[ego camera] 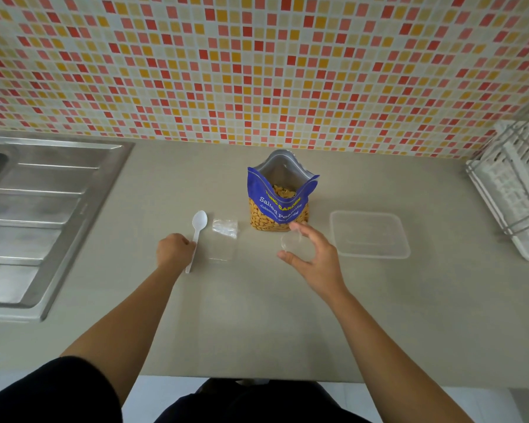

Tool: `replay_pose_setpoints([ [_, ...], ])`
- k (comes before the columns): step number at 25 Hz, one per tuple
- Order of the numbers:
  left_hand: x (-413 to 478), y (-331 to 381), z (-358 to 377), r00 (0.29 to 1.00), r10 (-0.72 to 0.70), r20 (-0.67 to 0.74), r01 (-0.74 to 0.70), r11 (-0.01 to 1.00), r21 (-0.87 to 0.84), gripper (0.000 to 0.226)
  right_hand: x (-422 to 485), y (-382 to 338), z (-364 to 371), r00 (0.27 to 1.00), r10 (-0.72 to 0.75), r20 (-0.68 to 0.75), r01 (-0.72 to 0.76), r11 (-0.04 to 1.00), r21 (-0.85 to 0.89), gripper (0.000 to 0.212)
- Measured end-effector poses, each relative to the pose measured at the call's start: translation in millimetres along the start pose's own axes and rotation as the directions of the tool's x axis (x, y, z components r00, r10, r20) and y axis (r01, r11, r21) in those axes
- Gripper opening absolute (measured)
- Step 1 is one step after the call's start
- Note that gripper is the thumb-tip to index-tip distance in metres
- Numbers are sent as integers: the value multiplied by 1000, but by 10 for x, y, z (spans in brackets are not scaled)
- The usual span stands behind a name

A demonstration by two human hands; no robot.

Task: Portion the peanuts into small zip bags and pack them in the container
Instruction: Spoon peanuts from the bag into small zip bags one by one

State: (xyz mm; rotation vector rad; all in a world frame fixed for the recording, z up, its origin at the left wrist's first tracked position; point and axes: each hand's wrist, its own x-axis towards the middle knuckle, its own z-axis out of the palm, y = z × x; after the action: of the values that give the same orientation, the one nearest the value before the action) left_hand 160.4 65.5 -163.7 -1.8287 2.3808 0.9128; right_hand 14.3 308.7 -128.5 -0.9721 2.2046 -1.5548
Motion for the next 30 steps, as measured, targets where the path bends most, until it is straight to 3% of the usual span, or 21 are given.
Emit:
replay_pose_setpoints([
  [4, 41, 238, -291, 988, 110, -105, -127, 976, -175, 19, 40, -13, -16, 999, -31, -9, 31, 1000, 1, 55],
  [6, -28, 529, -574, 965, 186, -184, -248, 874, -417, 12, 67, -25, -16, 999, -38, -18, 39, 999, 11, 55],
  [8, -168, 898, -881, 934, 280, -222, -357, 755, -550, 8, 93, -54, -21, 999, -32, -38, 33, 999, 17, 55],
  [12, -403, 1440, -1150, 873, 450, -186, -441, 569, -694, 12, 166, -127, -33, 998, 21, -58, -20, 999, 26, 55],
  [16, -471, 1649, -998, 841, 533, -90, -397, 497, -771, 10, 228, -156, -21, 995, 24, -101, -19, 999, 50, 58],
  [17, -481, 1699, -948, 831, 546, -108, -443, 530, -724, 12, 244, -154, -19, 994, 28, -106, -22, 998, 59, 58],
  [19, -465, 1794, -843, 743, 645, -178, -648, 629, -429, 22, 262, -146, -20, 993, 37, -110, -30, 997, 71, 56],
  [22, -475, 1949, -712, 534, 838, -116, -845, 535, -27, 20, 284, -137, -35, 992, 42, -116, -33, 997, 76, 50],
  [24, -428, 2031, -599, 504, 862, -57, -857, 507, 85, 18, 295, -126, -57, 993, 47, -108, -39, 996, 76, 47],
  [26, -382, 2107, -476, 553, 833, -22, -818, 548, 175, 18, 304, -103, -82, 993, 42, -114, -34, 997, 73, 45],
  [30, -305, 2187, -351, 779, 624, 68, -627, 771, 109, 23, 321, -89, -111, 990, 37, -136, -26, 996, 83, 45],
])
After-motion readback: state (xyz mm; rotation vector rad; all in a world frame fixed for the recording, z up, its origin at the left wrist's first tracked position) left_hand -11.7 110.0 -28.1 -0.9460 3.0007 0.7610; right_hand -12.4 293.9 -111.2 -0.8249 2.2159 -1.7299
